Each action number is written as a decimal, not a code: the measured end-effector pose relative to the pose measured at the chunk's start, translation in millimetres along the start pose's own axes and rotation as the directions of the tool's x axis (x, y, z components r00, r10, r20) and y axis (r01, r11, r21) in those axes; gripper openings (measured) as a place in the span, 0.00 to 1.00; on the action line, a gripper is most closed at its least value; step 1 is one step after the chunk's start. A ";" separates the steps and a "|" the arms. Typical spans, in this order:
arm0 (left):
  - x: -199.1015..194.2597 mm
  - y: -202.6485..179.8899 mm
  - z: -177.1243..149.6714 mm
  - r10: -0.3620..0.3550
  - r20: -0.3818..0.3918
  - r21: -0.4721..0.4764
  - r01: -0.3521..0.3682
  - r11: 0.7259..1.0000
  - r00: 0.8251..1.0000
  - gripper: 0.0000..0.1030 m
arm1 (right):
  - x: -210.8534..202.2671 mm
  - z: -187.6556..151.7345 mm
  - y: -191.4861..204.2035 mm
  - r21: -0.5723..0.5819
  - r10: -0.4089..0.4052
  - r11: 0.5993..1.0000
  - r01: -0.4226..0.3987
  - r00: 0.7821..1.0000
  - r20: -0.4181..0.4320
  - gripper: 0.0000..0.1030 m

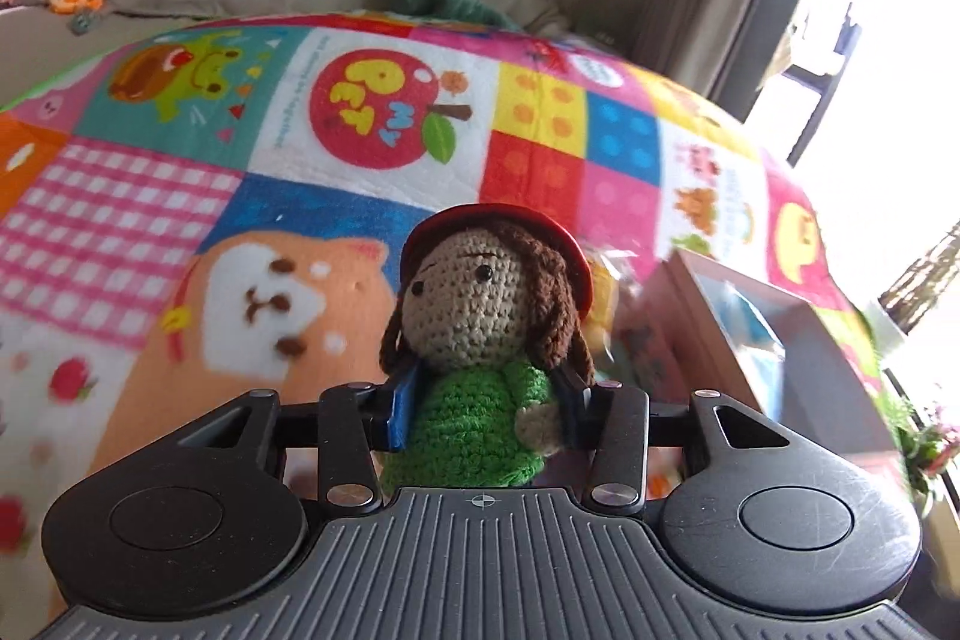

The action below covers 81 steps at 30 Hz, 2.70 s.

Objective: Organize objects

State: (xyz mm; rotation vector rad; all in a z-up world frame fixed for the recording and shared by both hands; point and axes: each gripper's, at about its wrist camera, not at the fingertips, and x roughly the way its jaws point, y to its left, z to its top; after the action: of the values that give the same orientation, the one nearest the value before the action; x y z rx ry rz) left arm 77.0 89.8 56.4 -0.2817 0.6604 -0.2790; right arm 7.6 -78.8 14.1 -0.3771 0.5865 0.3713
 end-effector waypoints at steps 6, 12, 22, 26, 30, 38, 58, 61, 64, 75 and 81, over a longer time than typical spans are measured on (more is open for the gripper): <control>-63.8 6.7 -57.8 0.024 -0.033 0.009 -0.024 1.000 0.999 0.47 | -9.3 0.2 1.9 -0.079 -0.010 0.997 0.011 1.000 0.015 0.18; -69.0 7.4 -87.4 0.067 -0.015 0.004 -0.067 0.998 0.998 0.47 | -43.7 -27.1 4.3 -0.321 -0.049 0.945 0.063 0.997 0.051 0.18; -61.9 -1.3 -92.3 0.059 0.020 0.002 -0.059 0.998 0.998 0.48 | -90.7 -39.7 -10.7 -0.103 0.040 0.994 -0.039 0.999 0.008 0.69; -61.3 -2.8 -94.8 0.065 0.028 0.002 -0.065 0.998 0.998 0.49 | -74.6 -37.8 -12.5 -0.009 0.035 0.999 -0.035 0.999 -0.030 0.69; -61.4 -4.7 -94.9 0.071 0.027 0.010 -0.072 0.997 0.997 0.49 | -55.8 -35.8 -8.0 -0.013 -0.013 1.000 0.013 0.999 -0.051 0.69; -61.3 -4.4 -96.5 0.069 0.023 0.005 -0.069 0.998 0.997 0.49 | -69.3 -44.5 -46.9 0.034 -0.103 0.994 0.106 0.993 -0.064 0.69; -60.4 -14.4 -94.3 0.115 -0.008 0.045 -0.114 0.992 0.993 0.49 | -71.4 -38.3 -46.6 0.201 0.078 0.977 -0.066 0.995 -0.057 0.58; -63.1 -23.3 -94.2 0.114 -0.031 0.087 -0.111 0.990 0.993 0.47 | -98.8 -47.3 -55.1 0.203 0.063 0.978 -0.055 0.997 -0.035 0.58; -71.8 -38.7 -90.9 0.033 -0.054 0.123 -0.026 0.992 0.998 0.47 | -123.3 -55.4 -61.6 0.193 0.045 0.980 -0.042 0.999 -0.014 0.58; 4.8 -181.7 13.2 -0.369 -0.029 0.047 0.370 0.928 0.929 0.47 | -164.4 -76.3 -82.6 0.264 -0.017 0.964 -0.016 0.992 0.123 0.58; 112.6 -221.8 -5.6 -0.190 -0.130 0.042 0.197 0.979 0.973 0.48 | -166.4 -83.5 -96.8 0.310 -0.062 0.951 0.014 0.987 0.146 0.58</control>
State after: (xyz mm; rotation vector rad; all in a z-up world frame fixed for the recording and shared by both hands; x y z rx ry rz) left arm 122.2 -154.8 65.1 -0.2781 0.7493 -0.5045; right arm -116.8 -237.7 71.5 -0.0575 0.4755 0.2630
